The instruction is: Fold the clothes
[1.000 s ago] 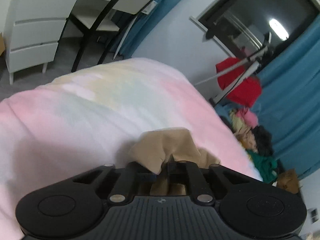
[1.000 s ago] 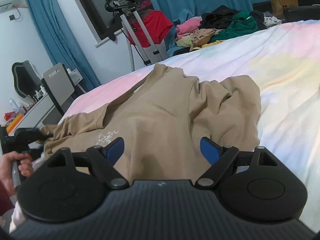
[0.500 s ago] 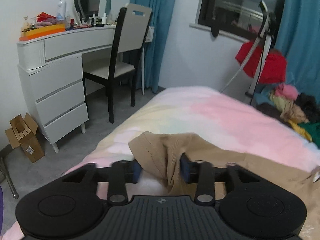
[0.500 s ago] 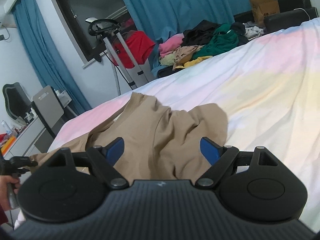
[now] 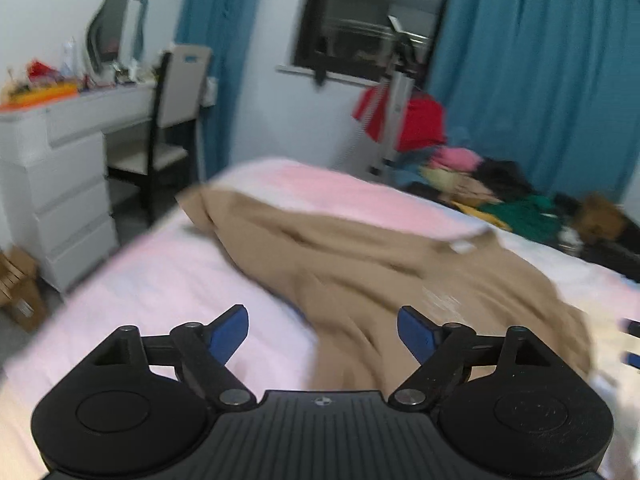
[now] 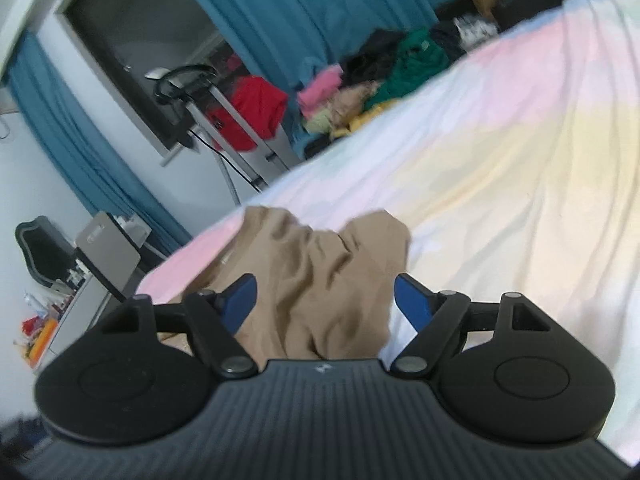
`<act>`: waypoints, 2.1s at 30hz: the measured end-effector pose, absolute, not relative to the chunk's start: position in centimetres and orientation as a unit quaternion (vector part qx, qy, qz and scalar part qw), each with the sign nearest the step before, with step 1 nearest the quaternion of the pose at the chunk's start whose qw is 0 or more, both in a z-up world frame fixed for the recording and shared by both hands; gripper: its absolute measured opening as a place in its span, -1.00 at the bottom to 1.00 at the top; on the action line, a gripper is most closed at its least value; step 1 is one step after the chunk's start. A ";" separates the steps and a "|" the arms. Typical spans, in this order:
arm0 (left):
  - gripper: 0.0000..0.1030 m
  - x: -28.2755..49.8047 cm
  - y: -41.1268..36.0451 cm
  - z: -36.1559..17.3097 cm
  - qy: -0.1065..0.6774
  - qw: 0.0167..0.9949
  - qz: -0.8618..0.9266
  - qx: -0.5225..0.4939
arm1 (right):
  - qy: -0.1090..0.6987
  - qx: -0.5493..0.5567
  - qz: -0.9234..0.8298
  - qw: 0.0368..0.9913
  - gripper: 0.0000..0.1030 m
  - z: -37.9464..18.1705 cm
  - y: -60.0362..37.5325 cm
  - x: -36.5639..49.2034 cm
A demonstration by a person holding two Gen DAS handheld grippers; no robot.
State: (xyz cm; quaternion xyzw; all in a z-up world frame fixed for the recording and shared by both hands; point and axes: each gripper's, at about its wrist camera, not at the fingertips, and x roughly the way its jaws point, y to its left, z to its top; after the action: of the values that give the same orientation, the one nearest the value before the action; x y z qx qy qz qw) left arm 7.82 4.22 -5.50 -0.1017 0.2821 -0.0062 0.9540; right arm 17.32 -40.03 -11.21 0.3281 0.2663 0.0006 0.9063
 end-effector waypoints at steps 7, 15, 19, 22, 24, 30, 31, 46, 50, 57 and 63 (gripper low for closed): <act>0.62 6.4 2.9 -7.9 0.272 0.958 -0.034 -0.089 | 0.311 0.349 -0.012 0.884 0.16 -14.7 -39.7 19.6; 0.60 10.2 3.7 -11.3 0.299 0.949 -0.039 -0.087 | 0.308 0.299 -0.031 0.903 -0.82 -15.4 -38.0 21.2; 0.60 10.8 3.7 -11.6 0.296 0.950 -0.046 -0.088 | 0.288 0.256 -0.061 0.921 -0.85 -13.2 -37.7 20.6; 0.60 10.7 3.7 -11.5 0.292 0.951 -0.046 -0.089 | 0.260 0.223 -0.093 0.935 -0.86 -11.6 -38.3 20.2; 0.60 10.7 3.8 -11.4 0.291 0.951 -0.044 -0.091 | 0.247 0.211 -0.119 0.938 -0.86 -11.0 -39.2 20.0; 0.60 11.0 4.2 -11.7 0.293 0.952 -0.035 -0.086 | 0.259 0.159 -0.172 0.937 -0.86 -12.7 -41.1 21.2; 0.60 11.0 4.2 -11.8 0.292 0.952 -0.033 -0.082 | 0.262 0.156 -0.173 0.937 -0.86 -13.1 -41.2 21.3; 0.60 10.3 4.4 -11.8 0.273 0.961 -0.036 -0.014 | 0.223 0.157 -0.116 0.955 0.61 -7.1 -36.7 14.3; 0.61 10.4 4.0 -11.6 0.269 0.962 -0.045 0.029 | 0.211 0.174 -0.080 0.959 0.61 -5.1 -34.8 10.9; 0.63 12.6 3.1 -11.1 0.266 0.957 -0.056 0.104 | 0.207 0.154 -0.014 0.966 0.61 -5.1 -30.3 8.1; 0.63 20.2 1.6 -10.7 0.276 0.944 -0.055 0.170 | 0.209 0.154 0.011 0.966 0.61 -6.4 -29.6 10.4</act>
State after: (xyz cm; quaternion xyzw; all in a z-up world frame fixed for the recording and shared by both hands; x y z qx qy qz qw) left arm 20.23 1.62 -10.72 0.1697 0.2758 -0.0553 0.9445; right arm 10.42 -29.63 -6.45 0.1543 0.2089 0.0106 0.9656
